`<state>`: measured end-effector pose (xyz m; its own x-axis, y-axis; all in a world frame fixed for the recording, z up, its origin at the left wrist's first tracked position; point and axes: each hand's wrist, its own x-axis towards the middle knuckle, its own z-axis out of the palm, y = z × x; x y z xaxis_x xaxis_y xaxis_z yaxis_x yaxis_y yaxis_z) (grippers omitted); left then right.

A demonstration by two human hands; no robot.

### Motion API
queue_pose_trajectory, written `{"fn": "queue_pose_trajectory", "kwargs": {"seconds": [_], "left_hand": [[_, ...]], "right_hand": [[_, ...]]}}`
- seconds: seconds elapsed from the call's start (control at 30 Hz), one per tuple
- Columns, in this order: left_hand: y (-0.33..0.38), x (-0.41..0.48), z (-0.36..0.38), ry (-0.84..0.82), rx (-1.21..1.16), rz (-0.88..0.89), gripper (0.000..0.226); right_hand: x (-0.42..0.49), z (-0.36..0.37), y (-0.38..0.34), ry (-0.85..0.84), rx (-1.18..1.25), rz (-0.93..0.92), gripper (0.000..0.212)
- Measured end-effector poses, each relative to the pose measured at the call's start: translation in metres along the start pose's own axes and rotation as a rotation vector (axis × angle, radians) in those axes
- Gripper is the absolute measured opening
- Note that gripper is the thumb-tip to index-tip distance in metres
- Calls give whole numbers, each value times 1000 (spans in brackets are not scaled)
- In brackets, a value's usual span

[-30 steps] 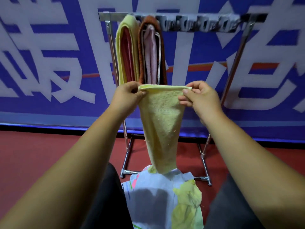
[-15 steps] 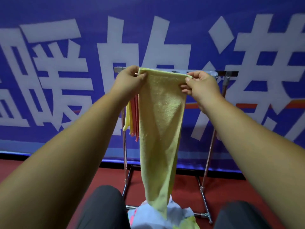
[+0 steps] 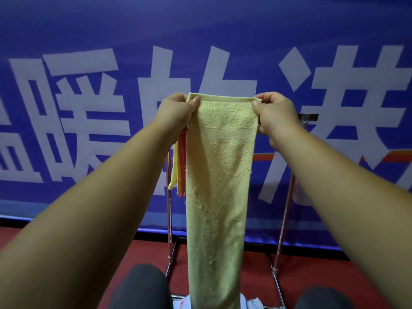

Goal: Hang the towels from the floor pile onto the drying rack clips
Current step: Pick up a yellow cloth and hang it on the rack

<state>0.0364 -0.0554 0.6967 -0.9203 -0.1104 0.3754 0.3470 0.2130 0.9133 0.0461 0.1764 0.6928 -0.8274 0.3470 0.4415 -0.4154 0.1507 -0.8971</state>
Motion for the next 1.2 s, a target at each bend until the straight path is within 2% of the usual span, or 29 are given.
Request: {"fn": "queue_pose_trajectory", "kwargs": {"seconds": [0.17,0.33,0.77,0.93,1.2], "left_hand": [[-17,1,4,-11,-51,-64,30],[-34,-3,8,-24,-122,-115,24],[-68,-13,40,131,-168,-300,24],[-69,-26,58,82,-117,-213,11],[-64,-41,79,-29,45,33,13]], "right_hand": [[-2,-1,14,9,-44,13,10],[-6,-6,29,-37,-115,61,8],[-20,-2,63,33,-94,148,14],[-27,9,68,-6,-69,163,14],[-31,26,70,-32,-46,167,9]]}}
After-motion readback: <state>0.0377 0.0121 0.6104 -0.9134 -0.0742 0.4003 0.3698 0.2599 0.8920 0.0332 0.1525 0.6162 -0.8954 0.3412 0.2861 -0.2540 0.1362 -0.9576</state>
